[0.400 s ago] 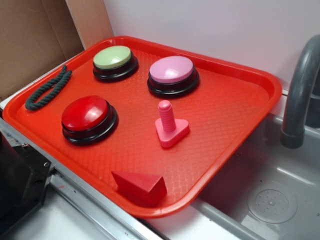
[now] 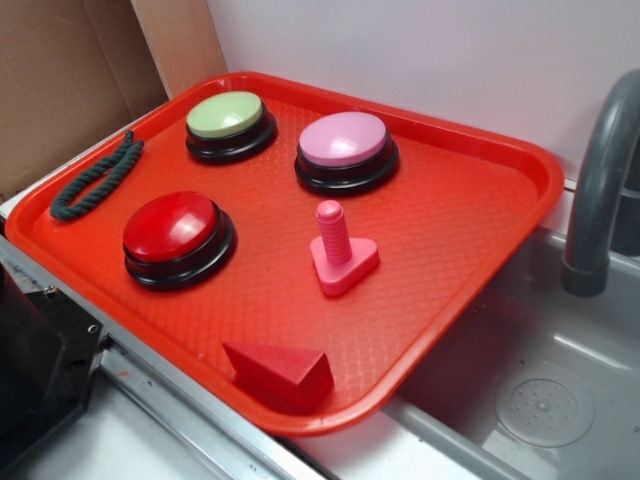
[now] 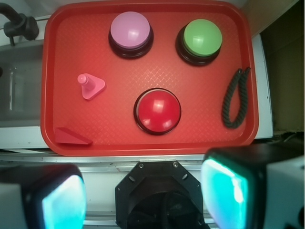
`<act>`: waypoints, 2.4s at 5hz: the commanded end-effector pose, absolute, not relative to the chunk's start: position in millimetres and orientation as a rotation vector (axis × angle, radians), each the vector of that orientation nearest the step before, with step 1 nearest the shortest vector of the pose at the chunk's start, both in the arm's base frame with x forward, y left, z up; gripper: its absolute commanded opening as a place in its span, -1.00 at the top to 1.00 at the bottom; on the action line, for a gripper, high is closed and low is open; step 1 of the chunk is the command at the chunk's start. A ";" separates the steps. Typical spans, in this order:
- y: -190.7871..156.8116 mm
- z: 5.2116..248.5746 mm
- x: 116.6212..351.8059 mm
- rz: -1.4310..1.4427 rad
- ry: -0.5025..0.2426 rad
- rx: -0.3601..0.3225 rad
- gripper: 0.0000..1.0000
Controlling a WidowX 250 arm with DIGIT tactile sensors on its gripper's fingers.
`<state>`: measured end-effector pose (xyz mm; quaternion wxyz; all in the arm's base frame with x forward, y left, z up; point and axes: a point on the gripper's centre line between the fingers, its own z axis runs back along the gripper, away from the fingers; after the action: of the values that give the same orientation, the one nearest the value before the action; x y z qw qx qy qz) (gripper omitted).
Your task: Push the red button.
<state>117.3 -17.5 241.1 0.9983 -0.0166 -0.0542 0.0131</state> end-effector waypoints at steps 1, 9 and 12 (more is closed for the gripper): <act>20.9 214.6 113.3 -0.036 -0.032 0.120 -1.00; 27.8 46.2 194.4 -0.005 -0.016 0.026 -1.00; 32.7 88.0 181.1 0.066 -0.058 -0.005 -1.00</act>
<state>171.3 26.0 76.9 0.9995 -0.0090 -0.0068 0.0281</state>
